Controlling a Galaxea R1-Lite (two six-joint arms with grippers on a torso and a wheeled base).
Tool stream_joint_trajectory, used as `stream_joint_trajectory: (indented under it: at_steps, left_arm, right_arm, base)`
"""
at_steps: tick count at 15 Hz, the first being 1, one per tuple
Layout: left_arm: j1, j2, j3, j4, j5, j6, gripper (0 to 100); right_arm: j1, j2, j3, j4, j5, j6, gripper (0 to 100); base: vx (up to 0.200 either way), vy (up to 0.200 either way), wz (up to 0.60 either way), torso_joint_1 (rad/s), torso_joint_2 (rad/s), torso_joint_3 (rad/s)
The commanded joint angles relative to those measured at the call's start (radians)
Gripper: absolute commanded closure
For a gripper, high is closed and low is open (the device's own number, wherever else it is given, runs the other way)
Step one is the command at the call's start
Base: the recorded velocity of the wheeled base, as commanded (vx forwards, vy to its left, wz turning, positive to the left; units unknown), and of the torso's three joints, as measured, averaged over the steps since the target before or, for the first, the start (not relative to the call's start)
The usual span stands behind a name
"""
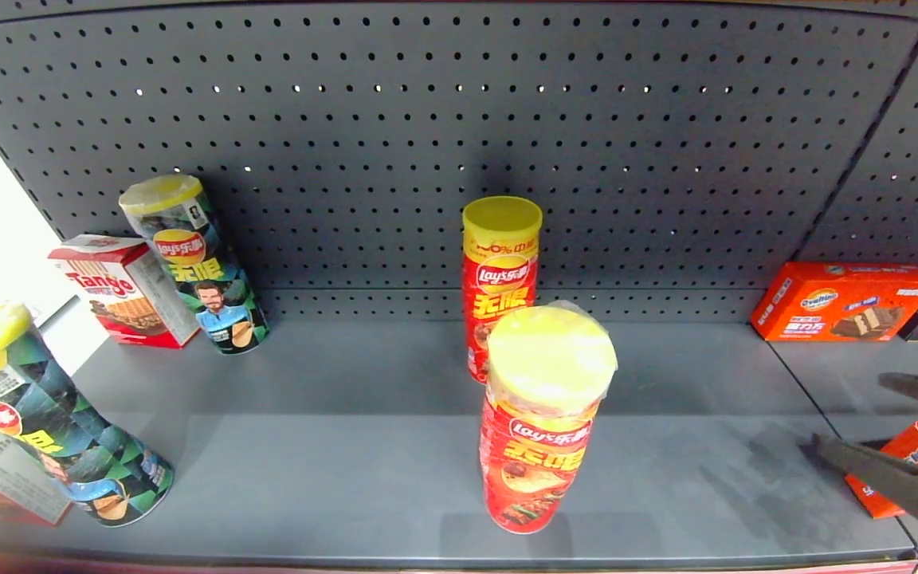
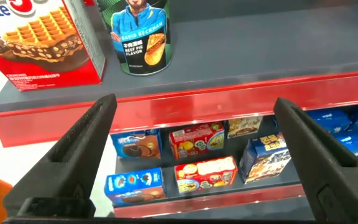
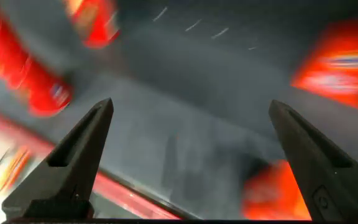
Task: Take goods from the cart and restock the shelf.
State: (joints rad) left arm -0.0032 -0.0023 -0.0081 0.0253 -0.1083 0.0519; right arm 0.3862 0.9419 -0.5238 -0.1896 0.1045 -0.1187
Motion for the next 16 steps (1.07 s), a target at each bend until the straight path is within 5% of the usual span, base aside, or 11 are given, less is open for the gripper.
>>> stream_joint_trajectory:
  at_steps: [1, 16]
  left_arm:
    - [0.0, 0.002, 0.0, -0.001, 0.001, -0.001, 0]
    - [0.0, 0.002, 0.0, -0.001, 0.001, -0.001, 0]
  right_arm:
    - [0.091, 0.166, -0.016, -0.008, 0.001, -0.001, 0]
    - [0.298, 0.462, -0.174, -0.077, -0.034, -0.002, 0]
  base:
    - [0.0, 0.0, 0.0, 0.0, 0.0, 0.0]
    - [0.0, 0.0, 0.0, 0.0, 0.0, 0.0]
